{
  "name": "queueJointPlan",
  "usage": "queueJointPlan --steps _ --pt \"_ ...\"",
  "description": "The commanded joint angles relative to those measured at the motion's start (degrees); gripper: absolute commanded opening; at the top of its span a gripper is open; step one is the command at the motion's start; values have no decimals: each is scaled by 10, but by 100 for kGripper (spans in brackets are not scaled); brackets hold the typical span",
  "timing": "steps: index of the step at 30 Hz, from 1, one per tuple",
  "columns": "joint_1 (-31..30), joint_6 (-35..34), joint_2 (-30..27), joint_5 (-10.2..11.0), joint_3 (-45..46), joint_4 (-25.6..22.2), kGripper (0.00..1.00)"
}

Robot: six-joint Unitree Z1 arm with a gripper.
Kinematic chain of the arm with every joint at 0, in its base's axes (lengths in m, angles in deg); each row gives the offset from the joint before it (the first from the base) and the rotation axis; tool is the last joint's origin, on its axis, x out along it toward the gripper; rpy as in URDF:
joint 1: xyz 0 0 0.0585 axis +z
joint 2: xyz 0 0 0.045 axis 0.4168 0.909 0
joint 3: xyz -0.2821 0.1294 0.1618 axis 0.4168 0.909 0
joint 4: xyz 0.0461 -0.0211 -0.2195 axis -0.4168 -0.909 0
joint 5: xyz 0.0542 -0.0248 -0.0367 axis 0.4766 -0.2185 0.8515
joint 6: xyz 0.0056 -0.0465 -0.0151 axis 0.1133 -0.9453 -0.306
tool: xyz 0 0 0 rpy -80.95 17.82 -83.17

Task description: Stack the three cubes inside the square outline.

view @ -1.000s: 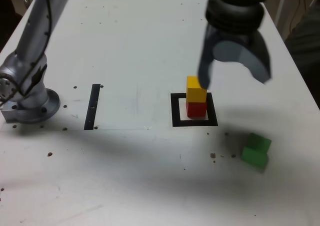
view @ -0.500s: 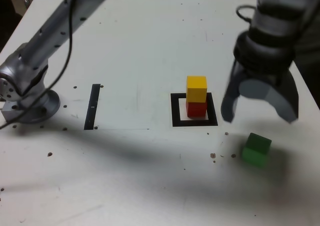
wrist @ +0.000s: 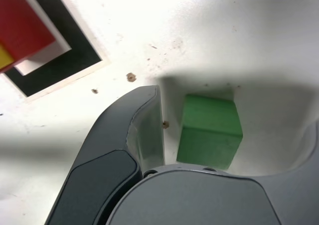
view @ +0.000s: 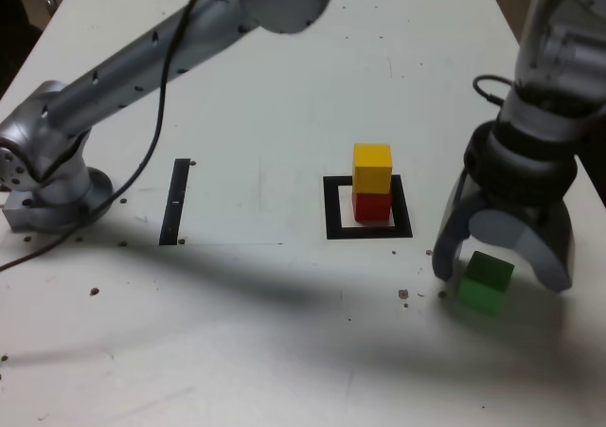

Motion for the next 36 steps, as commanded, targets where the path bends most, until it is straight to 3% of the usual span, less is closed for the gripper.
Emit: queueJointPlan --steps 1,6,9,36 --pt "-1 1 6 0 -6 -7 86" --pt "-7 2 12 20 -28 -7 44" --pt "-10 4 13 27 -37 -7 32" --pt "-11 6 14 16 -29 -7 30"
